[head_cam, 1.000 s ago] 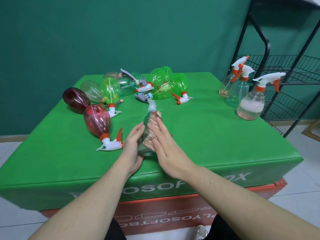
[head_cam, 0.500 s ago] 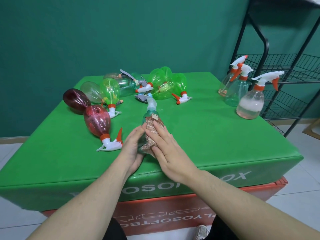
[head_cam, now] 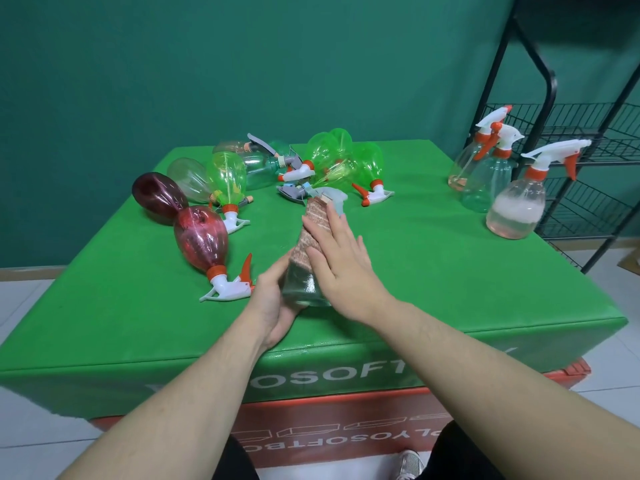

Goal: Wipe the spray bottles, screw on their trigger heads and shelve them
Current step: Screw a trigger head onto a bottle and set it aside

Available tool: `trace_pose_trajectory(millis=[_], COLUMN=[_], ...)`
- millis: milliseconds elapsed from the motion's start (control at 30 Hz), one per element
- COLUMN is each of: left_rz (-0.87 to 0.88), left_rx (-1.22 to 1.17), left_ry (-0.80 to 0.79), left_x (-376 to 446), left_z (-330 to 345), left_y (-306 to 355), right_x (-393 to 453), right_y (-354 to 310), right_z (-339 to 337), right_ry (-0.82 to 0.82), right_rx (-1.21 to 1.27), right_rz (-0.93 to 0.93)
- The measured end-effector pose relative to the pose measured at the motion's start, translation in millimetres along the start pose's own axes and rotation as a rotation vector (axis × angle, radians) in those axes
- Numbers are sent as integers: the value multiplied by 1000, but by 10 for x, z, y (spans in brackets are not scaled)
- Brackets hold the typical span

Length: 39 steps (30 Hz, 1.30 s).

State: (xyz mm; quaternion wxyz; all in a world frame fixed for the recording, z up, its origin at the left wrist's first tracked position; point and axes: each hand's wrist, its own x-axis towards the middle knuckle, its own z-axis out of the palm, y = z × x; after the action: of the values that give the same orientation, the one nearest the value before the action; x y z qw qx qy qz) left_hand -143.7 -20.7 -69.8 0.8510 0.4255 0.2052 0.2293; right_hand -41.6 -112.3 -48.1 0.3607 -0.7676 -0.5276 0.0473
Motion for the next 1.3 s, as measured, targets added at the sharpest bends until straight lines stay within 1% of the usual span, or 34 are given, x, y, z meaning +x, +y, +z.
trace_pose_trajectory(millis=[67,167,233,300,400,500,600,733,833,1000,1167,1300], left_rz=[2,-3,-1,2,-20,-25,-2,22,41,33,17,17], left_rx=[-8,-32,-40,-36,-56,-51,-31,-64,-54,-44,34,70], left_ry=[13,41,62,66,84,73,103,149,134,123,53,-12], left_x=[2,12,17,30,24,6,-7,-11,-22,3,32,32], left_z=[-10,-9,-6,-4,15,45,63,64,63,22,-18,-12], left_y=[1,-2,-9,-17,-6,13,20,20,17,8,-19,-19], right_x=[91,180,162,75,-115,-303,-461,-579,-620,-573,-469,-286], right_y=[-23,-69,-84,-85,-47,-7,60,159,179,143,131,148], right_z=[1,29,61,78,75,57,82,115,127,97,27,-36], right_ry=[17,45,55,51,-11,-51,-89,-68,-51,-58,-57,-36], right_rx=[37,182,217,183,83,26,-57,-124,-153,-104,-65,-30], right_rz=[28,63,77,65,22,-45,-125,-177,-208,-163,-157,-96])
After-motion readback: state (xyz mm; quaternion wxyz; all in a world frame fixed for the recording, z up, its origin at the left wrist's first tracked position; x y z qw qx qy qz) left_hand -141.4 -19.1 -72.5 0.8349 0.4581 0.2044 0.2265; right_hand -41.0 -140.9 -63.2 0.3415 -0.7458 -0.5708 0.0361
